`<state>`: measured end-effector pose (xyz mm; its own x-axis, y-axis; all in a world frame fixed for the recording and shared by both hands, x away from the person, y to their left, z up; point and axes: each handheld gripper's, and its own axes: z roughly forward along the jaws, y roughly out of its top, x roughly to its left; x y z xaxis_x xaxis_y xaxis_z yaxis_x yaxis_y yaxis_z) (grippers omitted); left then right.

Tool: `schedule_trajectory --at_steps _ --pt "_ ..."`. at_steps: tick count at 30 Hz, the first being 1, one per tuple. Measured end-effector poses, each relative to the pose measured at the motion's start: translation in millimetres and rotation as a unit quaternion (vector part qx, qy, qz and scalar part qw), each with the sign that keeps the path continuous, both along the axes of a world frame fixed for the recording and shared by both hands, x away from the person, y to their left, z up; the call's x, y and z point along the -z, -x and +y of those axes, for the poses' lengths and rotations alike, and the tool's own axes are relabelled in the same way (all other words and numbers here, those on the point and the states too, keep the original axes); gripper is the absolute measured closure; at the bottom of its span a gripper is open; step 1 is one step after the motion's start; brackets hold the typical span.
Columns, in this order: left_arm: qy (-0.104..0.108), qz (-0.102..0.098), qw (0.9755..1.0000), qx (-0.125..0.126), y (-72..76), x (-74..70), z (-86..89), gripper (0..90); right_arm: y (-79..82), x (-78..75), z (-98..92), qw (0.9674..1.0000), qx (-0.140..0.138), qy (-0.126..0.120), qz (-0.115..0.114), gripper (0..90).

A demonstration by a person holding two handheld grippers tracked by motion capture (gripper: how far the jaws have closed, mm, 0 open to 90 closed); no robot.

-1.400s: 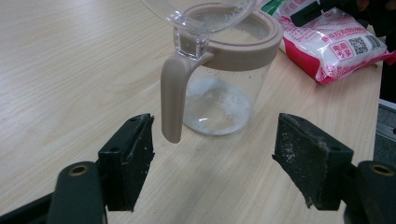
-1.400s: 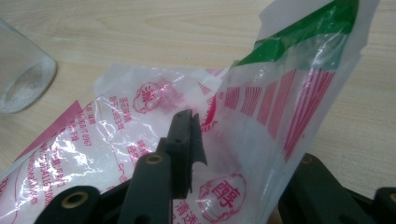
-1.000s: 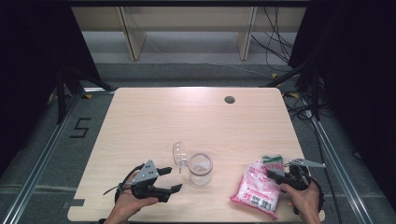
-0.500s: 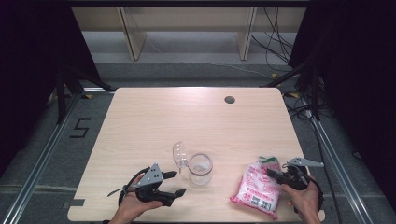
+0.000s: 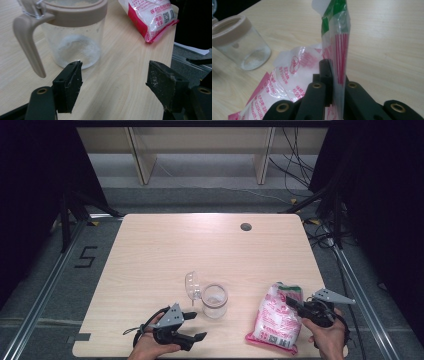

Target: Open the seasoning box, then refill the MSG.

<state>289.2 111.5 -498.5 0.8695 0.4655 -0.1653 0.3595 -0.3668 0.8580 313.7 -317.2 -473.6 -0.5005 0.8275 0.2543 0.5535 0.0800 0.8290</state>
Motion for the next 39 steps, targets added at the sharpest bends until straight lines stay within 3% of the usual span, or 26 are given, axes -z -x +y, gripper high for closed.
schedule_trajectory --at_steps 1,2,3,4,5,6,8,9,10,13,15,16,18,19,20,21,22,23,24,25,27,28,29,35,38,39 --pt "-0.019 -0.005 0.9998 0.007 -1.1 -0.7 1.2 28.1 -0.3 -1.2 -0.4 0.9999 -0.008 0.001 -0.012 90.0" --pt "-0.022 -0.007 0.9997 0.006 -1.0 -0.6 0.7 28.0 2.9 -4.4 1.4 1.0000 -0.001 -0.006 -0.001 90.0" --pt "-0.003 0.002 1.0000 0.006 0.5 0.3 -1.9 28.1 0.5 -4.3 0.3 0.9998 -0.008 -0.001 -0.021 90.0" --pt "-0.025 -0.006 0.9995 0.017 -1.7 -0.3 0.5 28.1 4.0 -7.1 3.3 0.9999 0.000 -0.015 -0.006 90.0" --pt "-0.008 -0.001 0.9999 0.009 0.0 1.0 -1.7 28.0 4.3 -8.4 4.3 0.9998 0.001 -0.017 -0.015 90.0" --pt "-0.009 0.001 0.9999 0.009 0.3 0.7 -1.4 28.0 5.2 -10.1 5.8 0.9996 -0.003 -0.028 -0.011 90.0" --pt "-0.014 0.000 0.9998 0.012 -0.9 0.1 0.2 28.0 4.1 -13.0 4.5 0.9994 -0.009 -0.005 -0.032 90.0" --pt "-0.016 -0.004 0.9998 0.006 -0.7 -0.3 0.6 28.0 4.7 -14.1 5.2 0.9995 -0.008 -0.006 -0.030 90.0" --pt "-0.022 -0.007 0.9997 0.008 -1.4 -0.7 1.5 28.0 6.3 -15.3 8.5 0.9993 -0.006 -0.023 -0.029 90.0" --pt "-0.004 -0.001 1.0000 0.007 -0.3 -0.7 0.4 28.0 8.0 -19.3 9.8 0.9991 -0.003 -0.022 -0.036 90.0" --pt "-0.010 -0.001 0.9999 0.010 0.1 -1.1 0.3 28.0 9.0 -23.2 10.1 0.9990 -0.007 -0.021 -0.040 90.0" --pt "-0.022 -0.006 0.9997 0.013 -0.7 -1.3 1.3 28.0 11.1 -25.9 12.4 0.9988 -0.004 -0.032 -0.038 90.0" --pt "-0.006 0.004 0.9999 0.014 1.4 -0.3 -1.6 28.0 11.2 -29.3 11.6 0.9981 -0.006 -0.018 -0.059 90.0" --pt "-0.017 -0.001 0.9998 0.014 1.6 -0.6 -1.3 28.0 12.0 -31.8 11.4 0.9974 -0.007 -0.016 -0.070 90.0" --pt "-0.009 -0.002 0.9998 0.017 2.1 1.1 -3.8 28.0 13.0 -33.4 12.6 0.9976 -0.011 -0.025 -0.064 90.0" --pt "-0.021 -0.002 0.9995 0.025 1.6 0.4 -3.3 28.0 15.2 -36.2 15.2 0.9975 -0.005 -0.035 -0.061 90.0" --pt "-0.007 0.006 0.9997 0.023 3.0 0.9 -5.8 28.0 15.5 -38.8 15.5 0.9973 -0.009 -0.030 -0.066 90.0" --pt "-0.023 -0.002 0.9993 0.028 1.6 0.5 -5.1 28.0 17.3 -41.3 17.0 0.9975 -0.006 -0.033 -0.063 90.0" --pt "-0.024 -0.004 0.9994 0.024 2.1 0.2 -6.2 28.0 17.0 -43.9 17.5 0.9965 -0.012 -0.029 -0.077 90.0" --pt "-0.012 0.001 0.9997 0.022 3.3 0.2 -8.3 27.9 18.4 -46.9 19.0 0.9962 -0.010 -0.032 -0.080 90.0" --pt "-0.015 0.001 0.9995 0.027 3.8 -0.1 -10.2 28.0 20.3 -53.0 21.6 0.9962 -0.020 -0.030 -0.079 90.0" --pt "-0.023 0.000 0.9991 0.036 4.2 0.4 -12.0 28.0 21.2 -54.8 23.5 0.9960 -0.021 -0.038 -0.078 90.0" --pt "-0.017 0.001 0.9993 0.032 7.5 1.6 -15.6 28.0 19.7 -55.8 25.2 0.9944 -0.025 -0.040 -0.095 90.0" --pt "-0.042 -0.007 0.9972 0.061 12.9 7.4 -33.6 28.5 16.9 -66.2 33.9 0.9939 -0.031 -0.040 -0.098 90.0" --pt "-0.027 -0.011 0.9980 0.056 16.3 10.1 -51.5 29.4 14.4 -71.5 40.0 0.9948 -0.034 -0.040 -0.087 90.0" --pt "-0.039 -0.015 0.9969 0.067 14.9 9.8 -55.5 29.6 12.2 -73.9 42.1 0.9943 -0.039 -0.039 -0.092 90.0"
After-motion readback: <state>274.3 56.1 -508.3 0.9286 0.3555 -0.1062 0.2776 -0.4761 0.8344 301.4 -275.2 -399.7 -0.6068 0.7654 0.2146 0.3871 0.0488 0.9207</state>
